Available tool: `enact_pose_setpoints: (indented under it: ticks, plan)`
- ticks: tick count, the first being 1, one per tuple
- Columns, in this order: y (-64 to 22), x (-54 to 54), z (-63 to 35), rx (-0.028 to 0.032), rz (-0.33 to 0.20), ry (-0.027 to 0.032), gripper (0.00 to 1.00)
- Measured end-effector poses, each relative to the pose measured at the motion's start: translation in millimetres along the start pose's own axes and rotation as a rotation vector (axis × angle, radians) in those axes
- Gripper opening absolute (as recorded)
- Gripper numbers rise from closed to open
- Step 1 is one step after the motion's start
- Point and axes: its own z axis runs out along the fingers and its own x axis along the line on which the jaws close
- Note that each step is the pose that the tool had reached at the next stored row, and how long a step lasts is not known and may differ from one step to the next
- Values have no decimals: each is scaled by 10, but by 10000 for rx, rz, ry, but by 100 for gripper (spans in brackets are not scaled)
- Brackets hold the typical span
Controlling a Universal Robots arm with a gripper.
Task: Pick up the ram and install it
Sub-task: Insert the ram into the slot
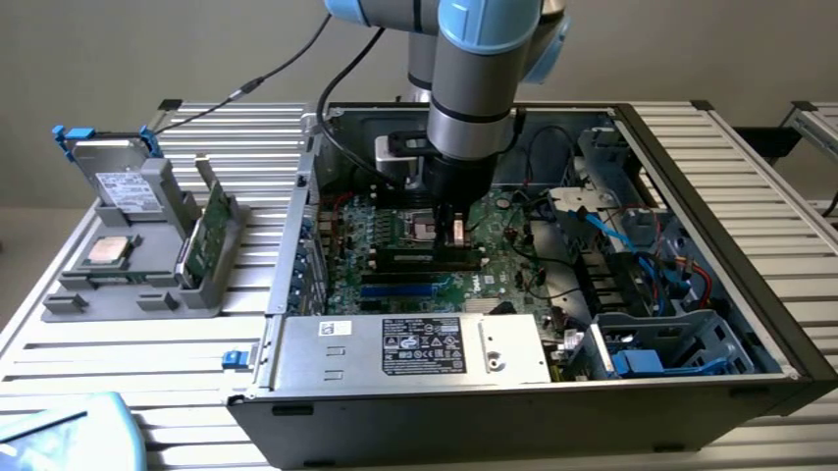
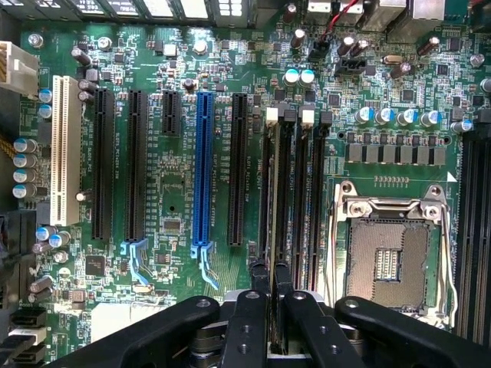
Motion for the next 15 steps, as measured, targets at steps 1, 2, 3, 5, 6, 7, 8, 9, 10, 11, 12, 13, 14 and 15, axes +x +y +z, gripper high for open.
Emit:
enact_pose_setpoints:
  ticks: [1,2,3,5,6,7,8,9,10,11,12,13,14,15]
  plan:
    - [0,0,-1,0,0,1,14]
    - [0,0,-3,0,0,-1,14]
    - [0,0,-5,-1,1,2,14]
    - [0,0,-5,0,0,1,14]
    - [1,1,-5,-1,0,7,14]
    - [1,1,-5,-2,1,15,14]
    - [1,1,-5,-5,1,23,14]
    - [1,0,-7,-10,2,31,14]
    - [1,0,-10,-16,3,40,14]
    - [1,0,-14,-20,3,46,14]
    - [1,-1,-16,-22,4,51,14]
    - [1,-1,-19,-24,4,58,14]
    - [1,0,-22,-24,4,66,14]
    - [1,0,-27,-24,3,77,14]
